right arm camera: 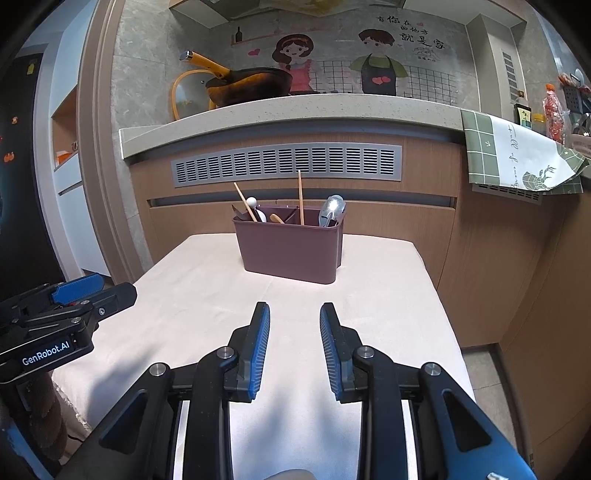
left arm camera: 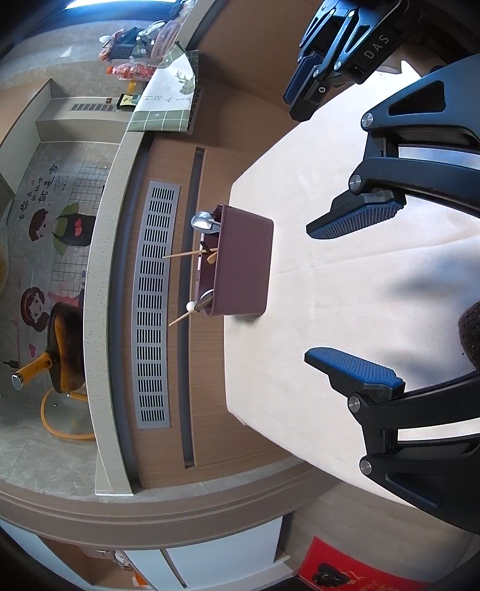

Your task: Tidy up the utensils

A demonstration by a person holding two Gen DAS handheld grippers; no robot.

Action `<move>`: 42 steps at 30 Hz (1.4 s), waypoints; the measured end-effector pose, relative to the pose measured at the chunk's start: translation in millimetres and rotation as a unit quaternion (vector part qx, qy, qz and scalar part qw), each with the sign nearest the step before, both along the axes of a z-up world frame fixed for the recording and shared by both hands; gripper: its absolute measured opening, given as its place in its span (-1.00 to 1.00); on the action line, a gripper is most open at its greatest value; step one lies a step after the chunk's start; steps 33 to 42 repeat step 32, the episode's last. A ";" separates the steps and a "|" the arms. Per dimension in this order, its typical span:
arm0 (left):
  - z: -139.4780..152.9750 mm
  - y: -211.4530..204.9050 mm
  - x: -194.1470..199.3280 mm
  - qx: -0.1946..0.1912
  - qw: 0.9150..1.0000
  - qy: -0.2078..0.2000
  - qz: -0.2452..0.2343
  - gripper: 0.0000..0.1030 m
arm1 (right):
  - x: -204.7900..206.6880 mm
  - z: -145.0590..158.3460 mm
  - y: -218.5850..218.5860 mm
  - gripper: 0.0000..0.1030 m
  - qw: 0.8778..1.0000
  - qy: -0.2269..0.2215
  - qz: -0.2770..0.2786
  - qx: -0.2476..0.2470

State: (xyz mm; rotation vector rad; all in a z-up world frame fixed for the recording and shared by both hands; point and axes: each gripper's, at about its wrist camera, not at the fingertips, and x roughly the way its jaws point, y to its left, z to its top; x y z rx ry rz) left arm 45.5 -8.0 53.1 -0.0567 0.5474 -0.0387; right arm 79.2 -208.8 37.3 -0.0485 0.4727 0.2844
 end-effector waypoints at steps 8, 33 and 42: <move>-1.2 1.1 -0.1 0.000 1.000 0.002 0.001 0.20 | 0.6 -0.3 -0.4 -0.45 1.000 0.002 -0.002 0.002; -11.4 9.1 6.2 -0.012 1.000 0.008 0.001 0.20 | 3.9 1.1 -1.0 -0.40 1.000 0.006 -0.012 -0.001; -11.4 9.1 6.2 -0.012 1.000 0.008 0.001 0.20 | 3.9 1.1 -1.0 -0.40 1.000 0.006 -0.012 -0.001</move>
